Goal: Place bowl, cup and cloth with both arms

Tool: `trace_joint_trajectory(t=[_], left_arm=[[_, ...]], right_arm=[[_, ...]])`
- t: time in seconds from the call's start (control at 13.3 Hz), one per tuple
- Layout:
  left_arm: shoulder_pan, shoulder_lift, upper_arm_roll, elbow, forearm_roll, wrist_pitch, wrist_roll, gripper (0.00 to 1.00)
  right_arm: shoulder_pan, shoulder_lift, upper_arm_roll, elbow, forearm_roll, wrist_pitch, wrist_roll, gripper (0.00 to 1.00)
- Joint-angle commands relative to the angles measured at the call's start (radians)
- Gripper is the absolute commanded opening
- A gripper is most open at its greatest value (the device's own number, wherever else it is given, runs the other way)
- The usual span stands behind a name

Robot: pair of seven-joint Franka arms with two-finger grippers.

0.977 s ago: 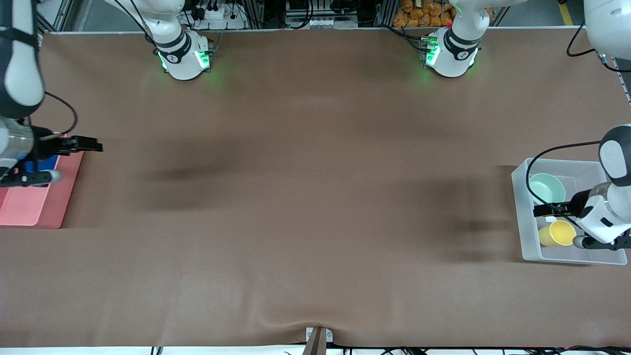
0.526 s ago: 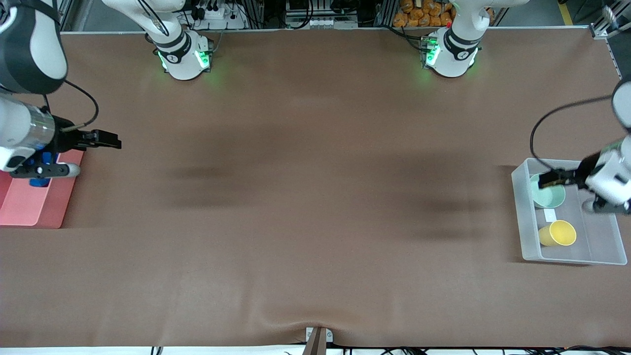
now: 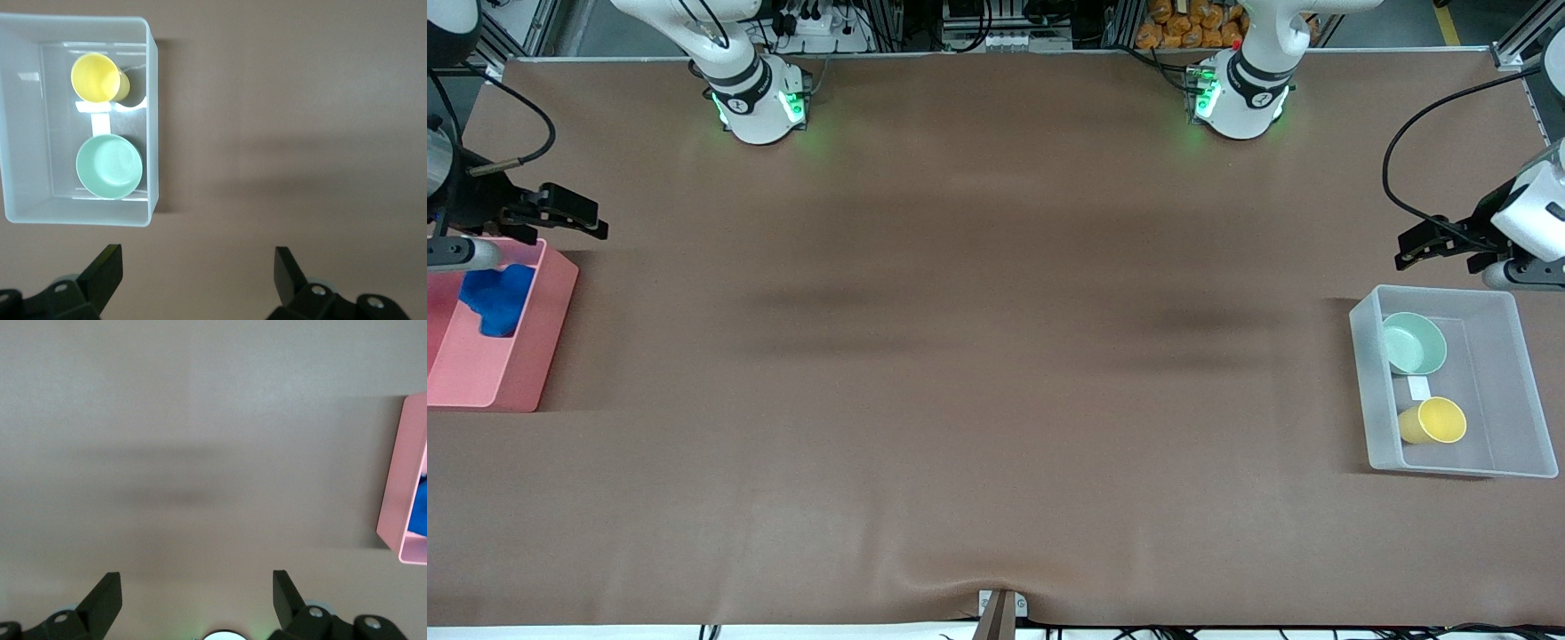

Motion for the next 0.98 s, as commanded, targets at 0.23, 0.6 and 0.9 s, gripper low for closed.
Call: trace_joint_trajectory(t=[0.23,0.6,0.9], left_arm=[[-0.012,0.035,0.001,0.171,-0.010,-0.020,0.000,1.00],[-0.015,0.033,-0.016,0.248,-0.003,-0.130,0.000,1.00],[-0.016,0.043,-0.029,0.248,-0.013,-0.131,-0.004,1.00]], right_arm=[[0.007,-0.020,-0.001,0.057,0.010,-0.041,0.099,1.00],[0.050,-0.015,-0.002,0.112,-0.104,-0.045,-0.019,1.00],[0.047,-0.018,-0.006,0.108,-0.093,-0.091,0.004,1.00]])
